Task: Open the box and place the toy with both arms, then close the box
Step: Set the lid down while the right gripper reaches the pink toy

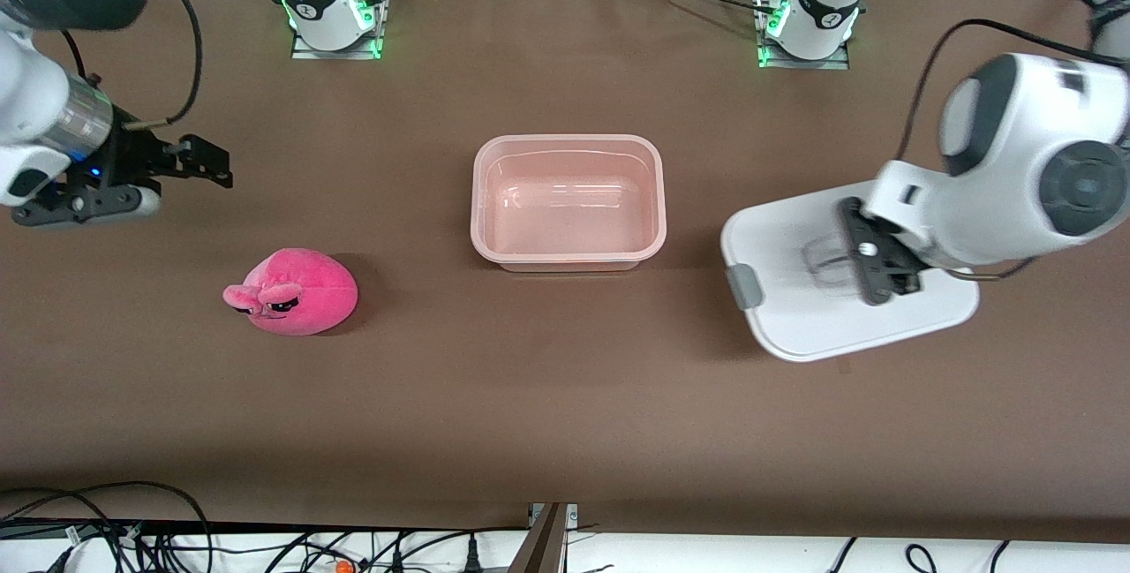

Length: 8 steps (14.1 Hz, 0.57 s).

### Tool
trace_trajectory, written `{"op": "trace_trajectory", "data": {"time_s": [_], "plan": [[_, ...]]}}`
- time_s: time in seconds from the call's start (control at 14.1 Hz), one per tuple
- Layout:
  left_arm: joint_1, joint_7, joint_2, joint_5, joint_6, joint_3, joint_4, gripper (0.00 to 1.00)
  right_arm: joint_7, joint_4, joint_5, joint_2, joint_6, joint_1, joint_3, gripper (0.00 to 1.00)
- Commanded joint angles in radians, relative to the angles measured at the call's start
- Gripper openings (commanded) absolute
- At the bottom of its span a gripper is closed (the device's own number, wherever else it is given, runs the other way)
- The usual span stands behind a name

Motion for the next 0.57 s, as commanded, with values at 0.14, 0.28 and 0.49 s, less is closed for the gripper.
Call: {"op": "trace_trajectory", "data": {"time_s": [0.14,0.28,0.49], "plan": [[0.166,0.243,0.000,-0.005,-0.023,-0.011,0.010,0.00,-0.015,0.030,-0.021,0.120,0.019,-0.003,-0.004,1.00],[0.211,0.272,0.004,0.014,-0.024,-0.012,0.007,0.00,-0.001,0.011,-0.021,0.156,0.054,0.002,-0.004,1.00],[0.237,0.285,0.017,0.018,-0.055,-0.012,0.010,0.00,-0.013,-0.052,-0.018,0.190,0.171,-0.015,-0.010,1.00]]}}
